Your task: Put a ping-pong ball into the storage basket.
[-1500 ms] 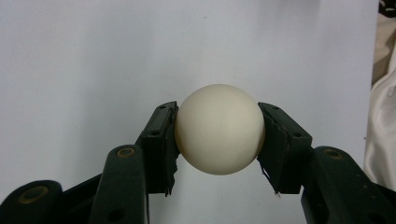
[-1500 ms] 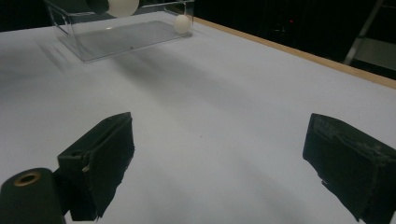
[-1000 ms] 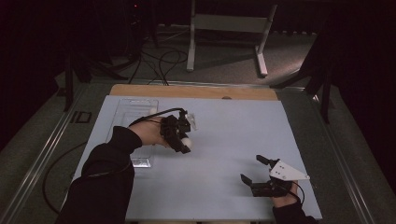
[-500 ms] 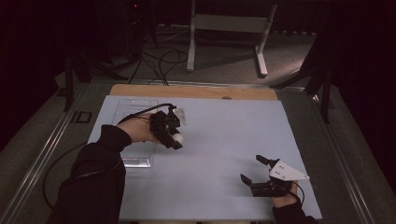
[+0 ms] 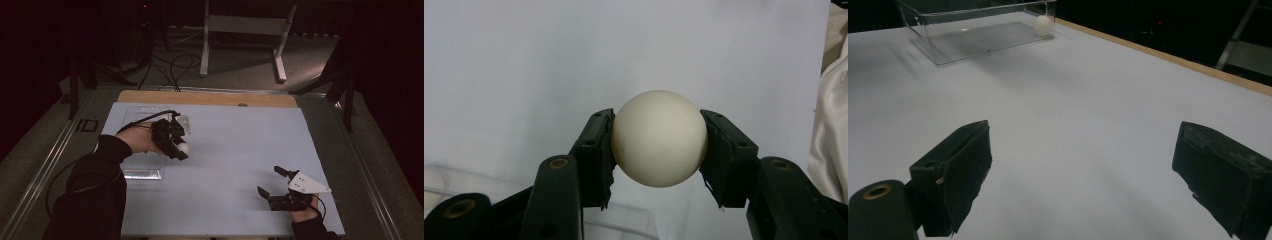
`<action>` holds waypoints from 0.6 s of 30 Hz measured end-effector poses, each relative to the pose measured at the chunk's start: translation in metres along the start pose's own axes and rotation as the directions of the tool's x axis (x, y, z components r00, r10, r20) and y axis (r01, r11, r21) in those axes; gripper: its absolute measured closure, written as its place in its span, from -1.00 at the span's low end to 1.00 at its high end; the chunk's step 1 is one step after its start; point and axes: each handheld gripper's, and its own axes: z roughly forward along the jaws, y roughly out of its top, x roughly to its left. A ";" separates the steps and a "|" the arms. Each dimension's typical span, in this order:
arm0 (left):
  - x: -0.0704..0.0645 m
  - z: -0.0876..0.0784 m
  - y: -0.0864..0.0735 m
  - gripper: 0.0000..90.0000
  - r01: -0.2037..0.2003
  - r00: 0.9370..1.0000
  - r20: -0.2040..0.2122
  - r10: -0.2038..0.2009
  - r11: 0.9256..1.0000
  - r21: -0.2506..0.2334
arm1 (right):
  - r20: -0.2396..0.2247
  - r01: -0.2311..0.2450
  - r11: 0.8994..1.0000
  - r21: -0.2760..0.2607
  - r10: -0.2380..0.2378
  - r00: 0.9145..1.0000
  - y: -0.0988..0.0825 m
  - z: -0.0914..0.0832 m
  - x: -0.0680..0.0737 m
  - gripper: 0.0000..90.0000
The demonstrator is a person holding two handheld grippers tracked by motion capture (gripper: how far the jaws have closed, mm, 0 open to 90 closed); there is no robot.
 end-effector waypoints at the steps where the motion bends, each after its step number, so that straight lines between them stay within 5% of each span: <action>1: 0.000 -0.001 -0.001 0.15 0.002 1.000 -0.002 -0.002 1.000 0.000 | 0.000 -0.002 1.000 0.000 0.002 1.000 0.000 0.000 0.000 -0.80; 18: 0.004 -0.010 -0.027 0.15 0.031 0.999 -0.016 -0.031 0.999 0.008 | -0.003 -0.006 1.000 0.001 0.006 1.000 -0.001 0.002 0.000 -0.80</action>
